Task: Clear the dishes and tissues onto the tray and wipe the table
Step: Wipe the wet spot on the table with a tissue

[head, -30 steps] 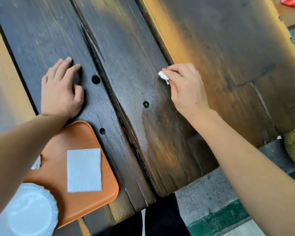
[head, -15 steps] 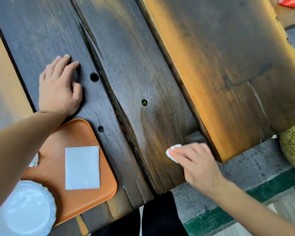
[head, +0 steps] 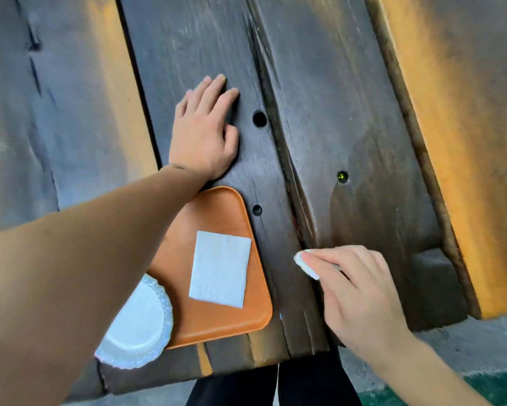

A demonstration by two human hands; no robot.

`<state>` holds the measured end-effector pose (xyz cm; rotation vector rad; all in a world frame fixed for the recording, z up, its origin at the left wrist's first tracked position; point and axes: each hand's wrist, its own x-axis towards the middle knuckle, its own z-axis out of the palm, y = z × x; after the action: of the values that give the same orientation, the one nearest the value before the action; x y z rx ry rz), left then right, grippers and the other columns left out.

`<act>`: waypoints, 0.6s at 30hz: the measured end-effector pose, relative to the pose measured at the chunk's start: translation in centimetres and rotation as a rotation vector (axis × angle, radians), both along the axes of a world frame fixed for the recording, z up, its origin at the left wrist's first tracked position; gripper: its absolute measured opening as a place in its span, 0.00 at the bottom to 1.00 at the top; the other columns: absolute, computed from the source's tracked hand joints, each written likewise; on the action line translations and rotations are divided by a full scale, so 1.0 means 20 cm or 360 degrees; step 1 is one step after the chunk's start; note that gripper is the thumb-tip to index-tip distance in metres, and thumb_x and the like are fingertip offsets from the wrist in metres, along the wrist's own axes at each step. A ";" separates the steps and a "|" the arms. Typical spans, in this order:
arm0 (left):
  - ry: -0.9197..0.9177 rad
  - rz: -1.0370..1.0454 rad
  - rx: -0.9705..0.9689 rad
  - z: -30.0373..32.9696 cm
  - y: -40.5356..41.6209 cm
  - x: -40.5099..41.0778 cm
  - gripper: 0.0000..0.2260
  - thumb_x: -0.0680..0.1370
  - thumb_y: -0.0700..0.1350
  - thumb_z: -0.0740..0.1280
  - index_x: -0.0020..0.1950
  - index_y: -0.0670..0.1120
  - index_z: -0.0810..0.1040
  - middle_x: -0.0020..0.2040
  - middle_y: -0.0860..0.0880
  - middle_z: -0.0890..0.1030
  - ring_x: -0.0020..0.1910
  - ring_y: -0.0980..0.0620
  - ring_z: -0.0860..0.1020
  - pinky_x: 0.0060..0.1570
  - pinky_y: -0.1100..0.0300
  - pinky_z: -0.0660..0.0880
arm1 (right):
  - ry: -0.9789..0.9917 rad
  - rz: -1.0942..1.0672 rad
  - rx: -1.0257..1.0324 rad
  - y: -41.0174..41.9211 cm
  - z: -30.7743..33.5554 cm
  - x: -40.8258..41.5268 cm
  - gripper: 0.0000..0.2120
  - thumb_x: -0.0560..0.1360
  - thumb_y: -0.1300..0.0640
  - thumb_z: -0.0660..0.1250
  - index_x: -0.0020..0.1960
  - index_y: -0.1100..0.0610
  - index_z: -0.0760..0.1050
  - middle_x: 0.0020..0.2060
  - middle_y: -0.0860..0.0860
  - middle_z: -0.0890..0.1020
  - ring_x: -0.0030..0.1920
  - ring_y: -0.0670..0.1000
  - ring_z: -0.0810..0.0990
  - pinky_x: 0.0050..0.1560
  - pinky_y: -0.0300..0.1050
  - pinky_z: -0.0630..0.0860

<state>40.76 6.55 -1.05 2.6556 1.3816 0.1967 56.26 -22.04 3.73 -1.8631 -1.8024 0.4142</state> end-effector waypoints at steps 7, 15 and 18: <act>0.0030 -0.0006 0.0004 0.00 0.01 -0.01 0.27 0.75 0.49 0.58 0.74 0.47 0.72 0.78 0.45 0.68 0.79 0.44 0.63 0.77 0.46 0.58 | 0.0046 0.0206 0.0190 0.50 -0.06 -0.44 0.10 0.78 0.63 0.66 0.56 0.57 0.83 0.49 0.51 0.84 0.48 0.54 0.82 0.43 0.52 0.71; -0.0018 -0.0240 -0.0035 0.00 0.09 -0.26 0.24 0.78 0.48 0.58 0.74 0.46 0.73 0.77 0.43 0.69 0.77 0.42 0.66 0.73 0.47 0.62 | -0.0016 0.0257 0.0149 0.59 -0.04 -0.47 0.12 0.81 0.60 0.61 0.55 0.56 0.83 0.50 0.49 0.84 0.50 0.53 0.82 0.44 0.53 0.72; 0.0026 -0.0172 0.0063 -0.02 0.15 -0.55 0.24 0.80 0.47 0.57 0.76 0.47 0.71 0.78 0.43 0.67 0.77 0.40 0.65 0.72 0.46 0.63 | -0.0034 0.0312 0.0128 0.62 -0.03 -0.52 0.10 0.79 0.61 0.63 0.54 0.56 0.83 0.51 0.49 0.84 0.51 0.53 0.81 0.47 0.53 0.71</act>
<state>29.71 9.51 -1.40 2.7610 1.2467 0.1920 45.95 -9.72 3.18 -1.6491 -1.9943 0.3866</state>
